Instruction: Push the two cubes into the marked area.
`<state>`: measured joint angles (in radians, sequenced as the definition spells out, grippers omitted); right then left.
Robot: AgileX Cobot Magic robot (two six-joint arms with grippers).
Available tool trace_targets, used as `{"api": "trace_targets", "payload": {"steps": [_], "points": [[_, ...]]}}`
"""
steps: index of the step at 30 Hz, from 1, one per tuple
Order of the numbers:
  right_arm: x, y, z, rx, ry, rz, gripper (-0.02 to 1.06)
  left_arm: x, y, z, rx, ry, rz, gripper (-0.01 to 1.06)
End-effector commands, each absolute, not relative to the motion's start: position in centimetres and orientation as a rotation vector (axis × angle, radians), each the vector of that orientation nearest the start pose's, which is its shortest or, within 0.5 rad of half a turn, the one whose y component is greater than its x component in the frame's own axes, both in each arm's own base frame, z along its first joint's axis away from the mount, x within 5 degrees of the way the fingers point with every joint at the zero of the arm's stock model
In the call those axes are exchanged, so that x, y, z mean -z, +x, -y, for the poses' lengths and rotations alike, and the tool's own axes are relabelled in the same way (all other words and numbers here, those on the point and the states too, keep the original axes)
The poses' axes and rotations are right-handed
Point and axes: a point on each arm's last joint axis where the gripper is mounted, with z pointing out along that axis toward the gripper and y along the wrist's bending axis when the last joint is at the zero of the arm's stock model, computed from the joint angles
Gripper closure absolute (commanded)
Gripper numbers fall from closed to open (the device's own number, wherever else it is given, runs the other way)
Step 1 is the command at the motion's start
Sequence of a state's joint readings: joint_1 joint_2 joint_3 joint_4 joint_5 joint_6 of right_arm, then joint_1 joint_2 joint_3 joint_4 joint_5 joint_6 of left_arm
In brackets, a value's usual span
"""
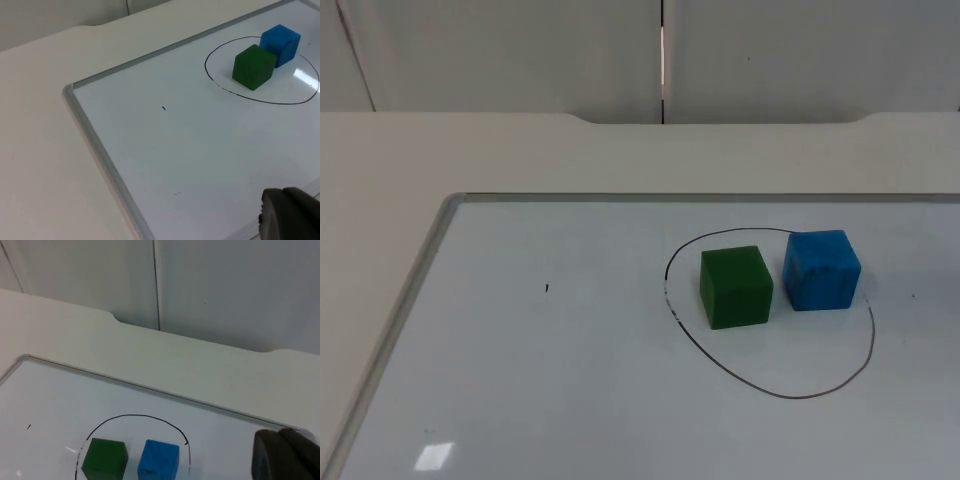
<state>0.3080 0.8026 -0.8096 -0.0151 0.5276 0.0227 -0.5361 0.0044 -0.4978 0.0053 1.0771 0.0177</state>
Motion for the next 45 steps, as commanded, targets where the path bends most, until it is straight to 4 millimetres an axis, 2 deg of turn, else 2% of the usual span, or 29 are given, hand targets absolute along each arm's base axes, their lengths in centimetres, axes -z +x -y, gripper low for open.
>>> {"api": "trace_targets", "payload": {"steps": [1,8,9,17,23,29,34,45], "points": [[-35.7,13.7,-4.4,-0.195,-0.304,-1.956,1.04,-27.5,-0.4,-0.3,0.300,0.570,-1.999,1.05],[-34.6,9.0,-2.8,-0.201,-0.295,-1.914,1.04,-27.5,-0.4,-0.3,0.300,0.570,-1.999,1.05],[-34.6,9.0,-2.8,-0.201,-0.295,-1.914,1.04,-27.5,-0.4,-0.3,0.300,0.570,-1.999,1.05],[-32.3,4.4,-1.5,-0.217,-0.297,-1.973,1.04,-27.5,-0.4,-0.3,0.301,0.568,-1.999,1.05],[-30.9,1.9,-0.7,-0.233,-0.291,-1.945,1.04,-27.5,-0.4,-0.3,0.301,0.568,-1.999,1.05],[-30.3,-0.6,0.0,-0.252,-0.287,-1.889,1.04,-27.5,-0.4,-0.3,0.301,0.568,-1.999,1.05],[-29.7,-1.2,0.2,-0.238,-0.305,-1.932,1.04,-27.5,-0.4,-0.3,0.301,0.568,-1.999,1.05],[-28.1,-0.8,0.0,-0.171,-0.418,-2.005,1.04,-27.5,-0.4,-0.3,0.301,0.568,-1.999,1.05]]}}
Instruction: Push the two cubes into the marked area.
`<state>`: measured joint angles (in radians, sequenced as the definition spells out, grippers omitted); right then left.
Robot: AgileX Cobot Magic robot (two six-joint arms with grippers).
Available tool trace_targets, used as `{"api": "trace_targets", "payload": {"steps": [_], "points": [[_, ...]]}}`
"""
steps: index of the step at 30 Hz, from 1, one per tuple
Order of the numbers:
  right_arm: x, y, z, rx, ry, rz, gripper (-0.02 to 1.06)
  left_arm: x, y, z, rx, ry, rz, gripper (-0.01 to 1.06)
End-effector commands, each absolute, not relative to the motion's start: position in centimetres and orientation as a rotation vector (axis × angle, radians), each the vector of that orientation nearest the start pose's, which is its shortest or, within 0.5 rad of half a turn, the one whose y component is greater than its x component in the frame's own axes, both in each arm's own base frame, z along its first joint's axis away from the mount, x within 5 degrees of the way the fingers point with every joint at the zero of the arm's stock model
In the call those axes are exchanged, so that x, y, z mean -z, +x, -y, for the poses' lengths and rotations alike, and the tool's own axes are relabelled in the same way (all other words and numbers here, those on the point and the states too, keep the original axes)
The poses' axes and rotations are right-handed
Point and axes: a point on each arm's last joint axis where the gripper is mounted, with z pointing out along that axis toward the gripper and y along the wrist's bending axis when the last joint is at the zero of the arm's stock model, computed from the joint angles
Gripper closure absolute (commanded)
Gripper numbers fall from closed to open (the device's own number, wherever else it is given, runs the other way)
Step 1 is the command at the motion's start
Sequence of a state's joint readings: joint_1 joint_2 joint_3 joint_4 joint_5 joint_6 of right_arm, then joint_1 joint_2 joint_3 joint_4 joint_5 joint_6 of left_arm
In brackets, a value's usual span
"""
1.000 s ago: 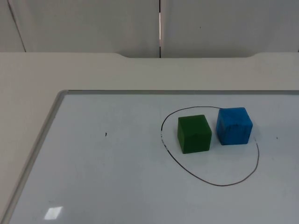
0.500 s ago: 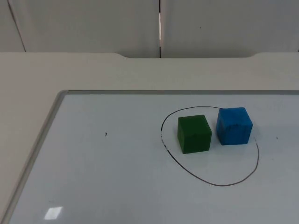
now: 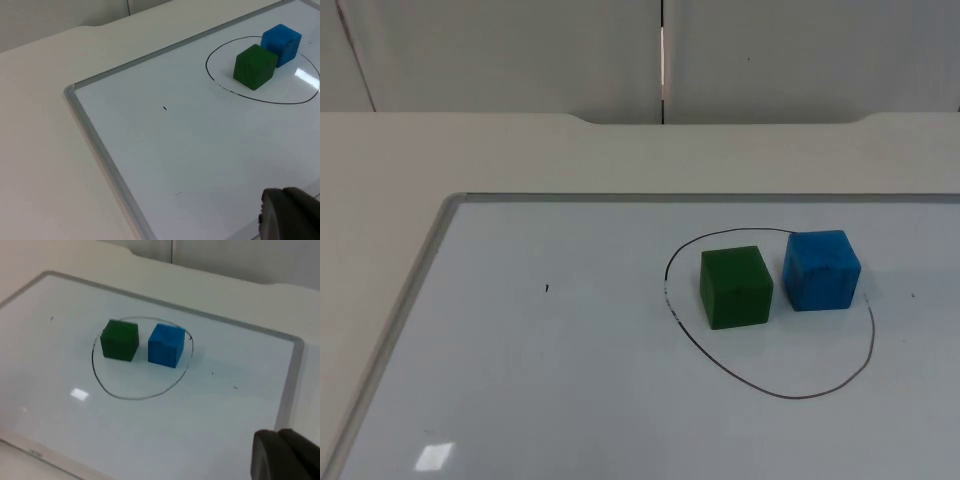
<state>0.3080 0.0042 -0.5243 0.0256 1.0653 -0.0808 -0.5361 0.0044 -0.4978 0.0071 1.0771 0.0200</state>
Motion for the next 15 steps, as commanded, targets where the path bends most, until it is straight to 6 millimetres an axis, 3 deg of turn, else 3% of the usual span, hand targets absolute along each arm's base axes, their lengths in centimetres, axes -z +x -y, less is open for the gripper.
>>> {"api": "trace_targets", "payload": {"steps": [1,15], "points": [[-28.07,-0.82,0.00,-0.171,-0.418,-2.007,1.04,-27.46,-0.38,-0.33,0.301,0.568,-1.999,1.05],[-28.08,-0.81,0.02,-0.190,-0.384,-2.013,1.04,-27.46,-0.38,-0.33,0.301,0.568,-1.999,1.05]]}}
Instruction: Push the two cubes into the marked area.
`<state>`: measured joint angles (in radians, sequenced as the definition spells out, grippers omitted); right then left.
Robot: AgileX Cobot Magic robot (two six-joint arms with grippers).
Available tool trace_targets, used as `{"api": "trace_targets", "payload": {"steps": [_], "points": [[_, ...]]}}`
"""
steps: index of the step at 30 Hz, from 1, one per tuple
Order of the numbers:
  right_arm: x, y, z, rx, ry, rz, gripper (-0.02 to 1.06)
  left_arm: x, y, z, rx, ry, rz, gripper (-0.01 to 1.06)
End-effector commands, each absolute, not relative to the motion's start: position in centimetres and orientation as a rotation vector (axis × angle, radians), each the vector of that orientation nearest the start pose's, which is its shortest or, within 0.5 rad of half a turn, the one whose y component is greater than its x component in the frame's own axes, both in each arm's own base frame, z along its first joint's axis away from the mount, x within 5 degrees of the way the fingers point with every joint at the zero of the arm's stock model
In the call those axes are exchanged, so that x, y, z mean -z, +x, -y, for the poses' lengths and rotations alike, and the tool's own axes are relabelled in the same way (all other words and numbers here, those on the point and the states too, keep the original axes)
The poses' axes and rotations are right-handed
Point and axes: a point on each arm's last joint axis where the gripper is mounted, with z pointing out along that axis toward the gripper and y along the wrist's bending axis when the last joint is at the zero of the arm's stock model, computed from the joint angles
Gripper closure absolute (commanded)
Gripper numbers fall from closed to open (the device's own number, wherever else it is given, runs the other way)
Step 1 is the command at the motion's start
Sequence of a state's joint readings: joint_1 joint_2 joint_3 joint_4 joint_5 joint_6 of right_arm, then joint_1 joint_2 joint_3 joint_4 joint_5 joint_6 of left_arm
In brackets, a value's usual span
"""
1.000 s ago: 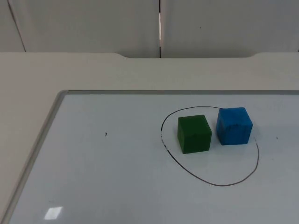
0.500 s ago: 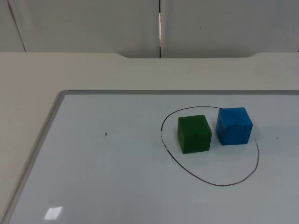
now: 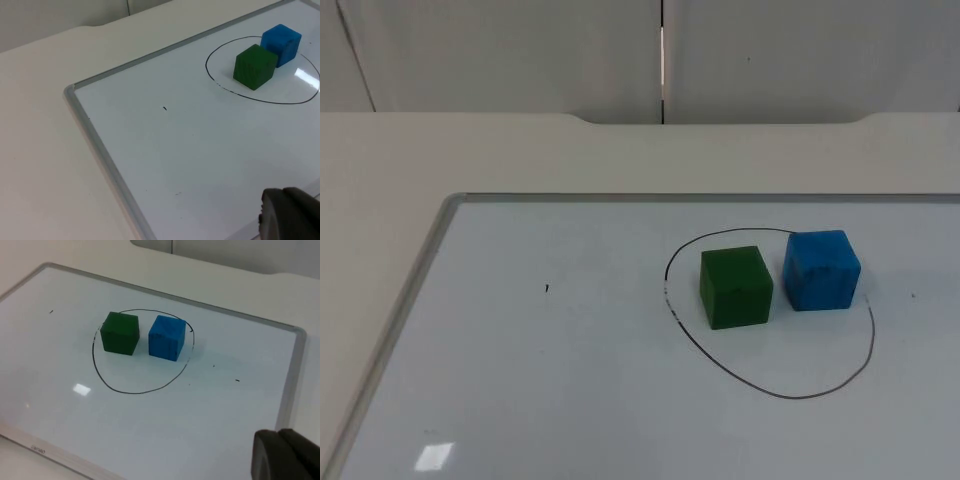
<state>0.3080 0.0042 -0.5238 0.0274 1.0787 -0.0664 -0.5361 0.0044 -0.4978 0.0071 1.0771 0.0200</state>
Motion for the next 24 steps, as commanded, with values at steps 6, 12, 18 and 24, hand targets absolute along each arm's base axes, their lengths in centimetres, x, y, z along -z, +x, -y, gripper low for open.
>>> {"api": "trace_targets", "payload": {"steps": [6,12,18,24], "points": [[-28.01,-0.79,0.01,-0.213,-0.347,-2.024,1.04,-27.46,-0.38,-0.33,0.301,0.568,-1.999,1.05],[-28.01,-0.79,0.01,-0.213,-0.347,-2.024,1.04,-27.46,-0.38,-0.33,0.301,0.568,-1.999,1.05],[-28.01,-0.79,0.01,-0.212,-0.348,-2.024,1.04,-27.46,-0.38,-0.33,0.301,0.568,-1.999,1.05],[-28.01,-0.79,0.01,-0.210,-0.351,-2.023,0.61,-27.46,-0.38,-0.33,0.301,0.568,-1.999,1.05]]}}
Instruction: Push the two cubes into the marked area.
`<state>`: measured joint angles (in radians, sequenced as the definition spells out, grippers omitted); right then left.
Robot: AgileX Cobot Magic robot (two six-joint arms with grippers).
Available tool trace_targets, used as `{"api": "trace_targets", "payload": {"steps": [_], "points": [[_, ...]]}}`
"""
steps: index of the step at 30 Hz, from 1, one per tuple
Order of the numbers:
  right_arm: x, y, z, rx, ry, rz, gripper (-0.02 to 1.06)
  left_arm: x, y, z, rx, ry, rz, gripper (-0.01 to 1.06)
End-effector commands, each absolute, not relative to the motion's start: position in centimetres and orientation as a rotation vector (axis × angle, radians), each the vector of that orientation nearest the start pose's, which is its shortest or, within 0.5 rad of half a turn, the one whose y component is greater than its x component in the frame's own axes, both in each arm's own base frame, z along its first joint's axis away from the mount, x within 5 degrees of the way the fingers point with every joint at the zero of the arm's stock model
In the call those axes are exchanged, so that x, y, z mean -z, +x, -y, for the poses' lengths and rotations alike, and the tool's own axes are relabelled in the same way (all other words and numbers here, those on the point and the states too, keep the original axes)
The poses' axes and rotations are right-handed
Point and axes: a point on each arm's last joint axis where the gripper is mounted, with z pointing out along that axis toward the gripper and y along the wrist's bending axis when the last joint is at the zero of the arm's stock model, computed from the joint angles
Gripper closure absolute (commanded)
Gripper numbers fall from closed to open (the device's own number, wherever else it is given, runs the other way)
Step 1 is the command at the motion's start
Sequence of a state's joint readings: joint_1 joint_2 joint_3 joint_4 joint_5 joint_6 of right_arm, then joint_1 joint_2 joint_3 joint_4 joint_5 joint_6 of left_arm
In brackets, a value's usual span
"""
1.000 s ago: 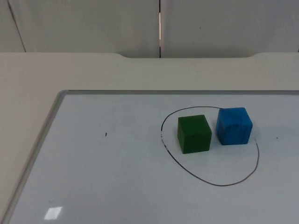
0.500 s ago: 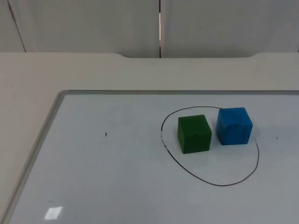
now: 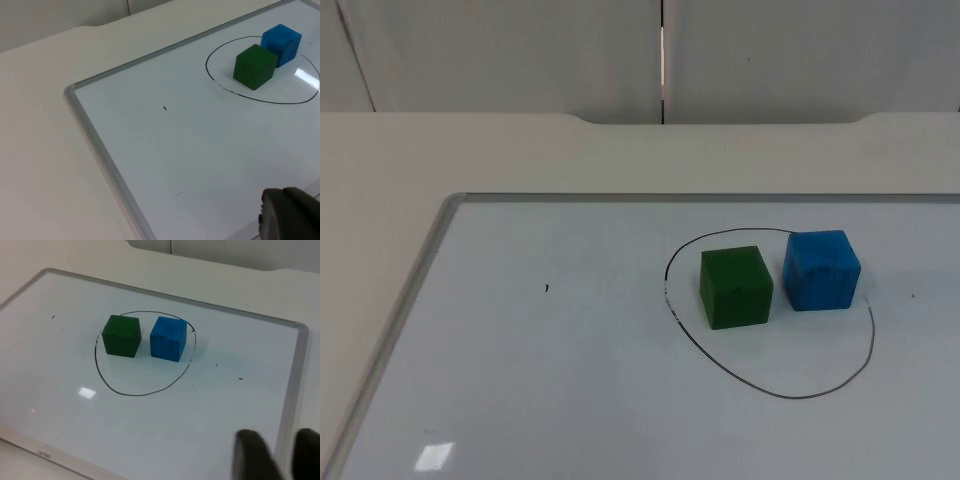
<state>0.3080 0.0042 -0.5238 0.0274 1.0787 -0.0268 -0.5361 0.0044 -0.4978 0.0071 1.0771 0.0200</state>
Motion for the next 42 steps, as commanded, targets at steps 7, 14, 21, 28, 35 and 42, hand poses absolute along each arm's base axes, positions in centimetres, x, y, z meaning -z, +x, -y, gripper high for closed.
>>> {"api": "trace_targets", "payload": {"steps": [7,14,21,28,35,42], "points": [[-28.01,-0.79,0.01,-0.210,-0.351,-2.023,0.00,-27.46,-0.38,-0.33,0.301,0.568,-1.999,1.05],[-28.01,-0.79,0.01,-0.210,-0.351,-2.023,0.00,-27.46,-0.38,-0.33,0.301,0.568,-1.999,1.05],[-28.01,-0.79,0.01,-0.210,-0.351,-2.023,0.00,-27.46,-0.38,-0.33,0.302,0.567,-2.000,1.05],[-28.01,-0.79,0.01,-0.210,-0.351,-2.023,0.00,-27.46,-0.38,-0.33,0.302,0.567,-2.000,0.96],[-28.01,-0.79,0.01,-0.212,-0.348,-2.024,0.00,-27.46,-0.38,-0.33,0.303,0.565,-2.001,0.39],[-28.01,-0.79,0.01,-0.212,-0.348,-2.024,0.00,-27.46,-0.38,-0.33,0.303,0.565,-2.001,0.22]]}}
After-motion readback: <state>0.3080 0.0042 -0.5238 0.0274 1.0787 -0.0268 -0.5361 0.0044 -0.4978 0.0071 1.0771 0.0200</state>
